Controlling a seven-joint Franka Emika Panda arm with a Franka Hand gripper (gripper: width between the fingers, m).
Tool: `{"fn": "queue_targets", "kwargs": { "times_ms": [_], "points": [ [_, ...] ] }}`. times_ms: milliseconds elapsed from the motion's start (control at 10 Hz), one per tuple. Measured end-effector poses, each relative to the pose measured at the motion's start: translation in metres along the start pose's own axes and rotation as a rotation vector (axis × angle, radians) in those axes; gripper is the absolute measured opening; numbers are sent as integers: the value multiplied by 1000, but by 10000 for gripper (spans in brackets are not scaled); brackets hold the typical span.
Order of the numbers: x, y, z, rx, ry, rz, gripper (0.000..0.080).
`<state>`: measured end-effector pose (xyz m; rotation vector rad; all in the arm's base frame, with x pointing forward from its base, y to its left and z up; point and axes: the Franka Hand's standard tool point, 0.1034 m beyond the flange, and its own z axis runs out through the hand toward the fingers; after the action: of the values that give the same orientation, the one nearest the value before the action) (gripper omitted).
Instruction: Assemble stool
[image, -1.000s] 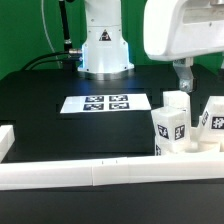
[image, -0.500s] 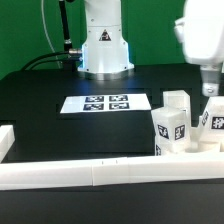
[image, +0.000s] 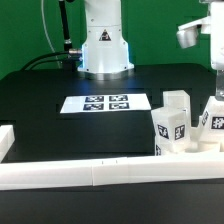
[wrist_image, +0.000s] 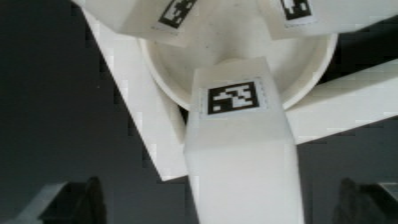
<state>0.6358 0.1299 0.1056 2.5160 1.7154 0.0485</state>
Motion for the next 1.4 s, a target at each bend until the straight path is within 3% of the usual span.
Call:
{"fn": "queue_targets", "kwargs": {
  "times_ms": [300, 500, 600, 700, 800, 900, 1000, 1100, 1400],
  "points": [
    [13, -22, 36, 36, -44, 58, 649],
    [13, -22, 38, 37, -44, 69, 623],
    [12, -22, 38, 38, -45, 70, 468],
    [12, -22, 38, 38, -45, 70, 468],
    [11, -22, 38, 38, -45, 71, 291],
    [11, -21, 38, 38, -45, 80, 291],
    [11, -21, 38, 37, -45, 99, 109],
    [11, -21, 38, 38, -45, 99, 35],
    [10, -21, 38, 36, -47, 172, 2]
  ]
}}
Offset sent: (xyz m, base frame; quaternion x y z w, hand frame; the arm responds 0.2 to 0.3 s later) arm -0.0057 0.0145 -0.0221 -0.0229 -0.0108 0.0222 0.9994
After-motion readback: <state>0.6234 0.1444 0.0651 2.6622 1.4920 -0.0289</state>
